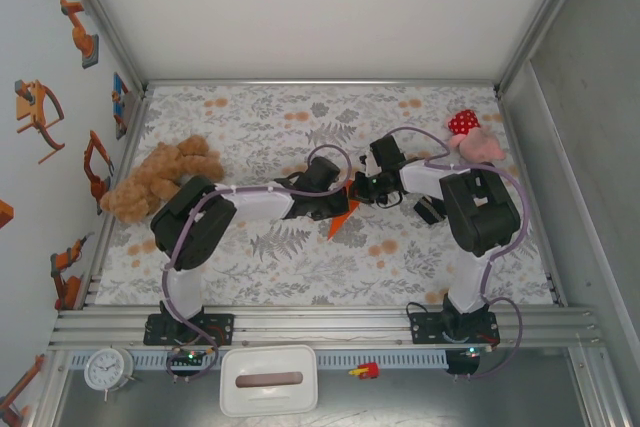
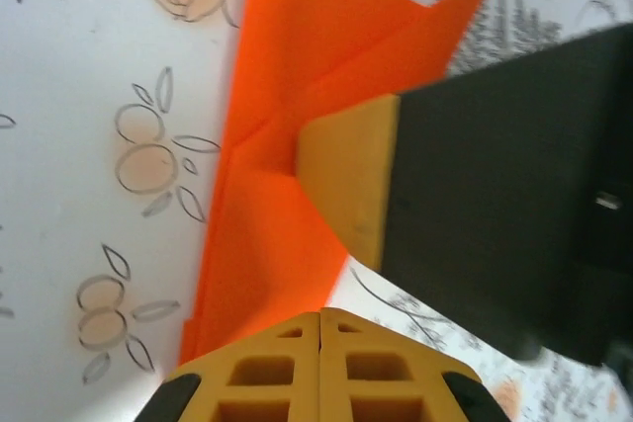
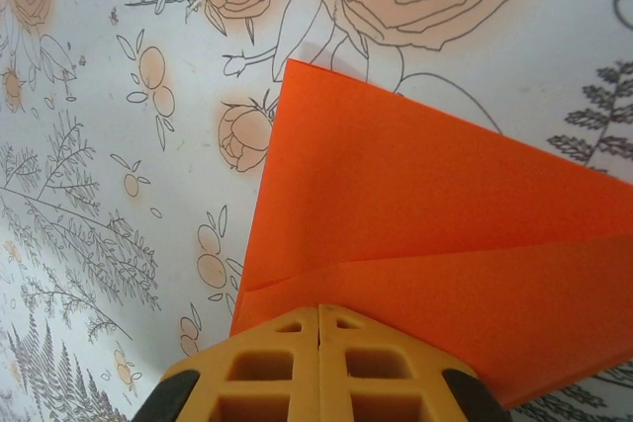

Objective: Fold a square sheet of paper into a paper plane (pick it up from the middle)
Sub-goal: Fold the wing for the fifth time at the center of the table.

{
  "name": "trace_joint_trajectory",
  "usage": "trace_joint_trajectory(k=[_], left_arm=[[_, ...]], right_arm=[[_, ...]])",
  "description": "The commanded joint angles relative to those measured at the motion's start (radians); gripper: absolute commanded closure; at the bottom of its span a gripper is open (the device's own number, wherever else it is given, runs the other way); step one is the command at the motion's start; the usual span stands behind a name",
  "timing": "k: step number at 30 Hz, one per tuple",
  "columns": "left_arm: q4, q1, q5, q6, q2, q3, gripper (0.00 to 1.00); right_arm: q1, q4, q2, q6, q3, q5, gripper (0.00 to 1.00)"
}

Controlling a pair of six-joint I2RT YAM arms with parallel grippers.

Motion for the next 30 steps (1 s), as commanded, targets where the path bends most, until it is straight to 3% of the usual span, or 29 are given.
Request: trace_joint_trajectory(k=[1, 7, 12, 25, 30], left_arm=[[-0.04, 0.004, -0.023, -0.008, 0.038, 0.024, 0.95], [-0.095, 0.004, -0.045, -0.045, 0.066, 0.027, 0.97], [-0.128, 0.004, -0.055, -0.061, 0.074, 0.021, 0.97], [-0.214, 0.005, -0.079, -0.071, 0.089, 0.044, 0.98], [-0.239, 0.006, -0.074, -0.063, 0.089, 0.034, 0.98]], right_arm=[[-0.005, -0.025, 0.007, 0.009, -0.032, 0.042, 1.0], [-0.012, -0.026, -0.075, -0.004, -0.01, 0.023, 1.0], [-0.011, -0.024, -0.165, -0.039, -0.039, 0.079, 1.0], [-0.018, -0.009, -0.047, -0.072, -0.041, 0.022, 1.0], [-0.068, 0.002, 0.006, -0.096, -0.029, 0.05, 1.0]])
